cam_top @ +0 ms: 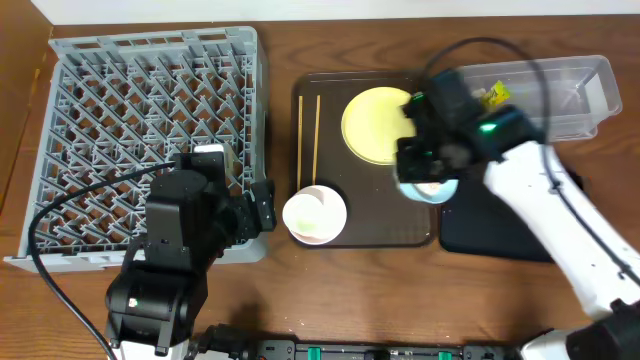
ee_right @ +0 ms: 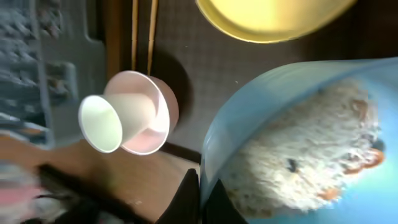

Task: Sort waste into correct bins and load items into the dishwasher
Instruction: 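Tip the light-blue bowl over the black tray to pour out rice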

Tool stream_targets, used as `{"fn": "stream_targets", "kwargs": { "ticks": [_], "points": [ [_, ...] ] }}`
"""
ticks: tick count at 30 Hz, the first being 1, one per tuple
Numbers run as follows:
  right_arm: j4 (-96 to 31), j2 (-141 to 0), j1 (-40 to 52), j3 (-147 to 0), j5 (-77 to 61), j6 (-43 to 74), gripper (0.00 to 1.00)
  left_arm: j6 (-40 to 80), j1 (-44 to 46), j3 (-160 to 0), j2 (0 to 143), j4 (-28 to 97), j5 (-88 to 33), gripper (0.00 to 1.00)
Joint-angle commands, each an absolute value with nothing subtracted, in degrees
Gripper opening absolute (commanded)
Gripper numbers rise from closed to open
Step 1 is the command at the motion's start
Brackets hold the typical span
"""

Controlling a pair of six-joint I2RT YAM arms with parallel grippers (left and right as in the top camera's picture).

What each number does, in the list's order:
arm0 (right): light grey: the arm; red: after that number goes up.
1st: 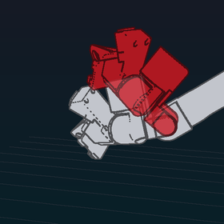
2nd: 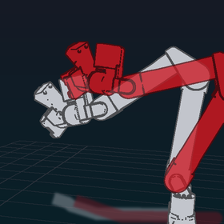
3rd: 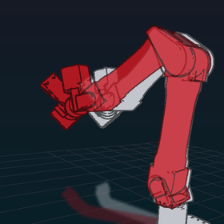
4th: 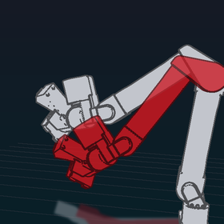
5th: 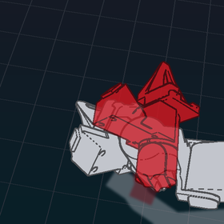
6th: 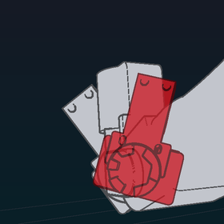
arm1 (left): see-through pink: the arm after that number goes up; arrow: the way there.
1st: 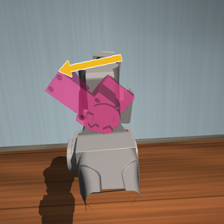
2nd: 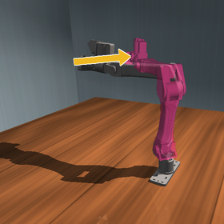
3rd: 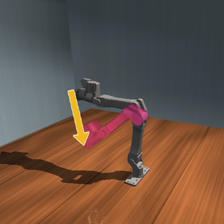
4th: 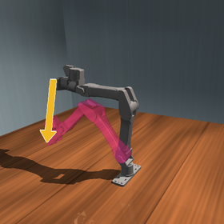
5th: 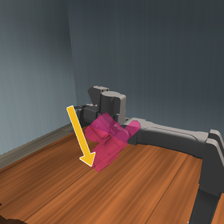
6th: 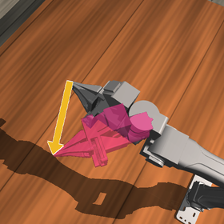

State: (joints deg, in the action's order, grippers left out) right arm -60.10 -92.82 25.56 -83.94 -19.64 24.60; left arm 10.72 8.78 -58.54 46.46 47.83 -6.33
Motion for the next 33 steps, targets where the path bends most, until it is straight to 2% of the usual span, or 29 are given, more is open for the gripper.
{"fn": "stream_targets", "kwargs": {
  "ticks": [1, 8, 12, 16, 19, 33],
  "points": [
    [-60.5, -92.7, 18.2, -83.3, -33.4, 22.0, 0.01, 10.8, 8.6, -59.8, 46.4, 48.0, -7.1, 0.94],
    [-51.7, -92.7, 5.8, -71.3, -49.6, 19.6, 0.01, 10.8, 8.6, -59.8, 46.4, 48.0, -7.1, 0.94],
    [-36.1, -92.7, -3.2, -57.7, -64.9, 17.1, 0.01, 10.8, 8.6, -59.8, 46.4, 48.0, -7.1, 0.94],
    [-30.3, -92.7, -7.9, -52.8, -71.5, 11.7, 0.01, 10.8, 8.6, -59.8, 46.4, 47.9, -7.1, 0.94],
    [-28.9, -92.7, -11.3, -50.8, -82.1, 2.9, 0.01, 10.8, 8.6, -59.8, 46.4, 47.9, -7.1, 0.94],
    [-30.0, -92.7, -14.5, -50.2, -87.4, -1.1, 0.01, 10.8, 8.6, -59.8, 46.4, 47.9, -7.1, 0.94]
  ]
}}
